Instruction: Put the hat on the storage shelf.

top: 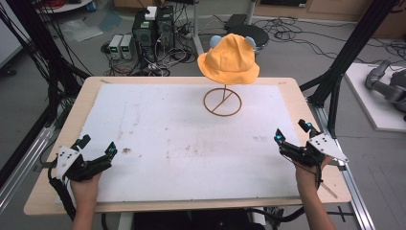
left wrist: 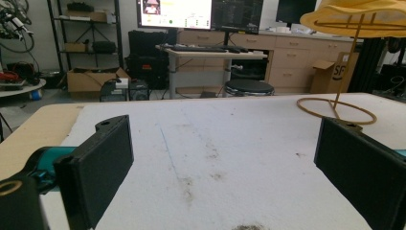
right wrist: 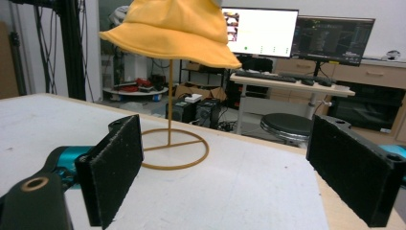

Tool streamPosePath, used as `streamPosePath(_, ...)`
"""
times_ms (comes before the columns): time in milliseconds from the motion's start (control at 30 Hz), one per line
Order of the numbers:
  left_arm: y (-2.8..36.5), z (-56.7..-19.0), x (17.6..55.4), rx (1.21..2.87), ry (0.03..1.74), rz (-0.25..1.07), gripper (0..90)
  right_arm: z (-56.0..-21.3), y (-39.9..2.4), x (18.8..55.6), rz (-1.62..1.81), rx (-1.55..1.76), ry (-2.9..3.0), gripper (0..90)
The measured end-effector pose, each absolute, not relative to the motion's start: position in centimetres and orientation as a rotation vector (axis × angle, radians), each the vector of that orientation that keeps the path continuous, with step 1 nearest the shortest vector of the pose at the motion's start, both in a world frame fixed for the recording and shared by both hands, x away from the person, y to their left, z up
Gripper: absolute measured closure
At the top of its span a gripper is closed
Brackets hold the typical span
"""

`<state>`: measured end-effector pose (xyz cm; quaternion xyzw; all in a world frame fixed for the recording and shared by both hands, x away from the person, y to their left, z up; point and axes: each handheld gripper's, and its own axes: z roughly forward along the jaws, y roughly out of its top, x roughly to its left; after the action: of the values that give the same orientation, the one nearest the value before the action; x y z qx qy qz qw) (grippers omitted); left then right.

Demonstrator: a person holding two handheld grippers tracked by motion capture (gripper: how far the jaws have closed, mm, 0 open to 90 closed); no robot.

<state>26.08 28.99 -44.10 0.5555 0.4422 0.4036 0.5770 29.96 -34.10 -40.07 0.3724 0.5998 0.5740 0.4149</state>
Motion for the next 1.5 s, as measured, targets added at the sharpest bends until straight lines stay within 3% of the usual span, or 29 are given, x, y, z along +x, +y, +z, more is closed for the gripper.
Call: streamPosePath(1500,29.1,-43.2,25.8,1.291,1.024,0.952,6.6,-41.3,-34.1,29.6,1.512,0.944,1.475,12.2)
